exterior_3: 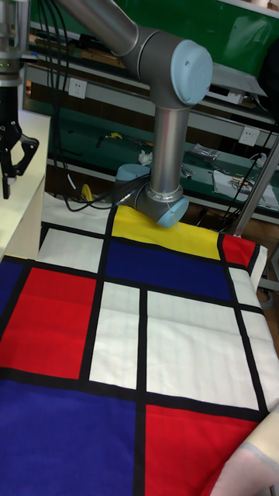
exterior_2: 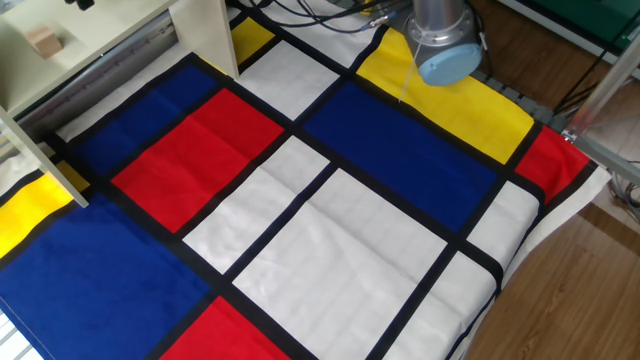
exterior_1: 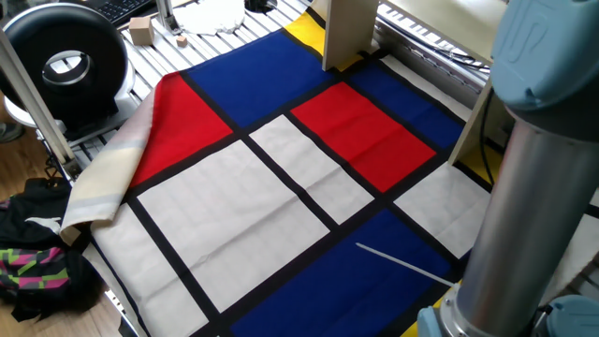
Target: Take the object down from the shelf
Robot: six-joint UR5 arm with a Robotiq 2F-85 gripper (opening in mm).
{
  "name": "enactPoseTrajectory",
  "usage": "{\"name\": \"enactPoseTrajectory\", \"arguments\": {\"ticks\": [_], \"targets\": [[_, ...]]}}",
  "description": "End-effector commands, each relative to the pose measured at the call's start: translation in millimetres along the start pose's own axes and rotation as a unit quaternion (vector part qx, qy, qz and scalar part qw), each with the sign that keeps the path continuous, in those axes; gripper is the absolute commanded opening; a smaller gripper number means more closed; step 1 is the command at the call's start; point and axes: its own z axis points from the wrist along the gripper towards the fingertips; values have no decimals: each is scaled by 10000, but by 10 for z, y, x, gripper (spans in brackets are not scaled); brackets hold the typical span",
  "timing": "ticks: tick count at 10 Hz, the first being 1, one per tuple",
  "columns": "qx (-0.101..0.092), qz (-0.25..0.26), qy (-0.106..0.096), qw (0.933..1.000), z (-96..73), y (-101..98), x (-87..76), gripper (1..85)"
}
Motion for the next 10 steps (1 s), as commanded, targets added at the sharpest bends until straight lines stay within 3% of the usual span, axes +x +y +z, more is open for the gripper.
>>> {"name": "enactPoseTrajectory", "arguments": {"ticks": [1,4,7,10], "targets": [[-31,-108,46,9999,41,-2,-91,323],[30,-220,47,9997,63,-37,-135,353],[-27,-416,111,9991,73,17,-140,443],[-52,-468,115,9988,87,50,-177,453]]}}
